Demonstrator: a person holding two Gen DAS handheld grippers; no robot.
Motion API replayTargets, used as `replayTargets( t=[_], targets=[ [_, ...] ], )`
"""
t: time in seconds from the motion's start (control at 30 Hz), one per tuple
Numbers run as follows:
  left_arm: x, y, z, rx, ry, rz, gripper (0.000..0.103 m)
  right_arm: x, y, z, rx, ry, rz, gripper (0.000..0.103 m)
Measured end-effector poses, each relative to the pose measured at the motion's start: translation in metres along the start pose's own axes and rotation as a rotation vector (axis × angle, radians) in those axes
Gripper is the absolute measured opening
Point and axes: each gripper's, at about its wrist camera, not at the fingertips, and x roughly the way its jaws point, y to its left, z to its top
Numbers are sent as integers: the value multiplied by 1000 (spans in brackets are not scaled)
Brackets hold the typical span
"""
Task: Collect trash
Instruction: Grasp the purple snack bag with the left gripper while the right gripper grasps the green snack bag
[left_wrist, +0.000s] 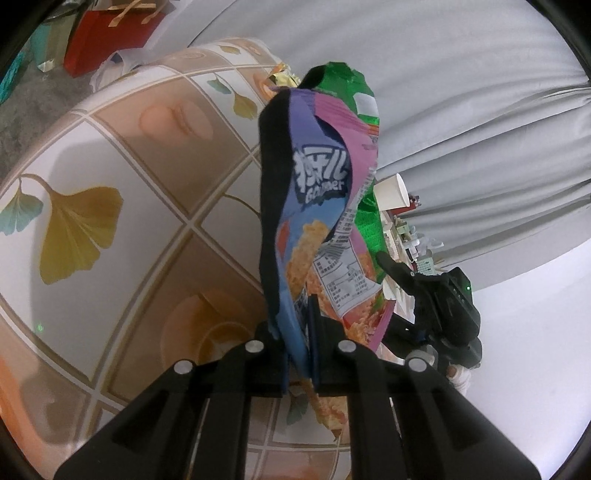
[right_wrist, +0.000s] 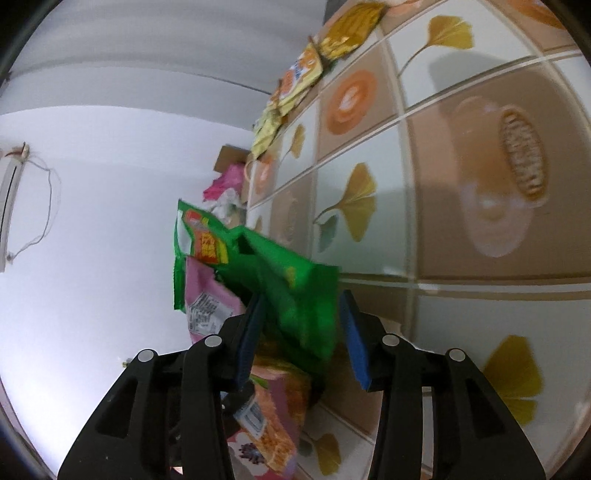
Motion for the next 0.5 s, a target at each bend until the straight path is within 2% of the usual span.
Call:
replayTargets(
  t=[0.17,0.3,0.5],
  targets=[
    [1,2,-9,2,-2,10,8,9,9,-6,-20,-17,-6,12],
    [-10,-11,-12,54,-26,17,6,2,20,-9,-72,-51,-20,7],
    [-28,-40,-17,138,-61,-12,5,-24,35,-22,-122,-126,-43,2]
  ],
)
